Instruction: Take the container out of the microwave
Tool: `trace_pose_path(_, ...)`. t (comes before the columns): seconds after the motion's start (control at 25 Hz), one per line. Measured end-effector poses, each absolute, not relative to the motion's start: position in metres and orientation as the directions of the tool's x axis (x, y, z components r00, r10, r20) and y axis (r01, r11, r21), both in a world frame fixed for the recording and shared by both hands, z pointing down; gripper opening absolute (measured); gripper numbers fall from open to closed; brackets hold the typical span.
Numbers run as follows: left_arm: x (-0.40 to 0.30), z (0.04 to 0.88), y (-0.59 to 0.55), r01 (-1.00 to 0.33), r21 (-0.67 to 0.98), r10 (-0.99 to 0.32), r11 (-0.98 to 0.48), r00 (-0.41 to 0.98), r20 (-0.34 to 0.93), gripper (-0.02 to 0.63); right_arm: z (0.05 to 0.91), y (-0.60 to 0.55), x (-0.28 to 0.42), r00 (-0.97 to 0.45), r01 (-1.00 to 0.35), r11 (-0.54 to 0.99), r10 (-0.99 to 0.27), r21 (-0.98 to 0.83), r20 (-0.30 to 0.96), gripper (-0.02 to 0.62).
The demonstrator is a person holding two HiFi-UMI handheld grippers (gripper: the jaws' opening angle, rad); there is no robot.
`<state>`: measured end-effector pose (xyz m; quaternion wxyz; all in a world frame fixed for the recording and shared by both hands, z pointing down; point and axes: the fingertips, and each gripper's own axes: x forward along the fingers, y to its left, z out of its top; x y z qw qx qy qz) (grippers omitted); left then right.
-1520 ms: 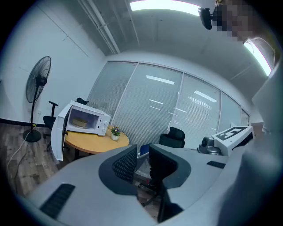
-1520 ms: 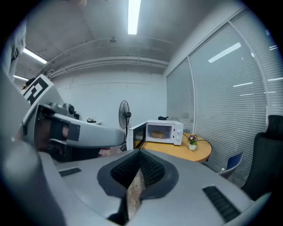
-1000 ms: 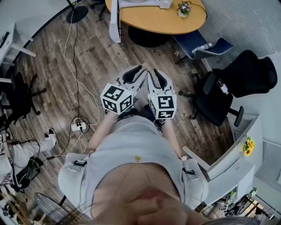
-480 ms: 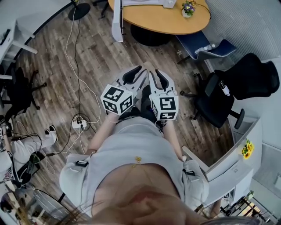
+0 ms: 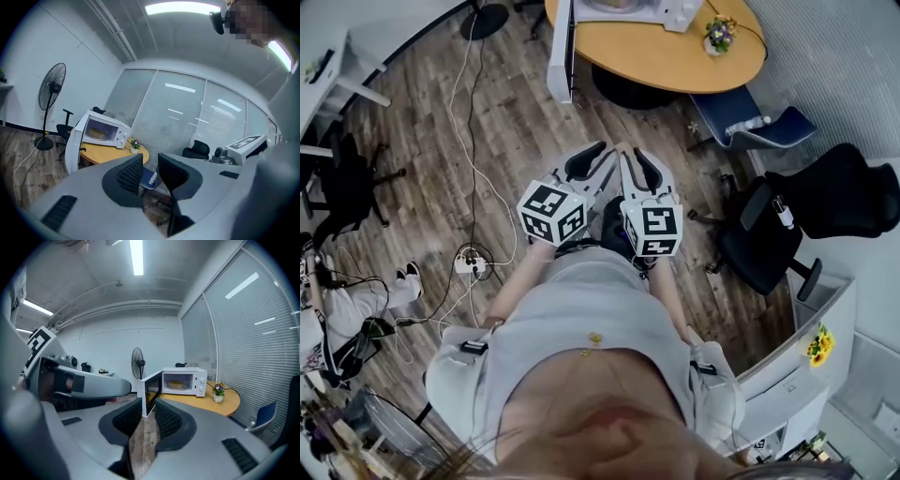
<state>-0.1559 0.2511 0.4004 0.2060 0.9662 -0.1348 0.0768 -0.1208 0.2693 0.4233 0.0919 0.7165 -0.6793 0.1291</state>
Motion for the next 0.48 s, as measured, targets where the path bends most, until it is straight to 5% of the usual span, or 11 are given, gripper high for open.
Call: trace_pose_path(0.48, -0.128, 0.403, 0.200, -0.318, 0.387, -0.251, -0.865, 0.944, 0.215, 0.103, 0.422, 0.217, -0.094, 0.008, -0.999, -0.024, -0.951, -0.049, 0.309, 0.095)
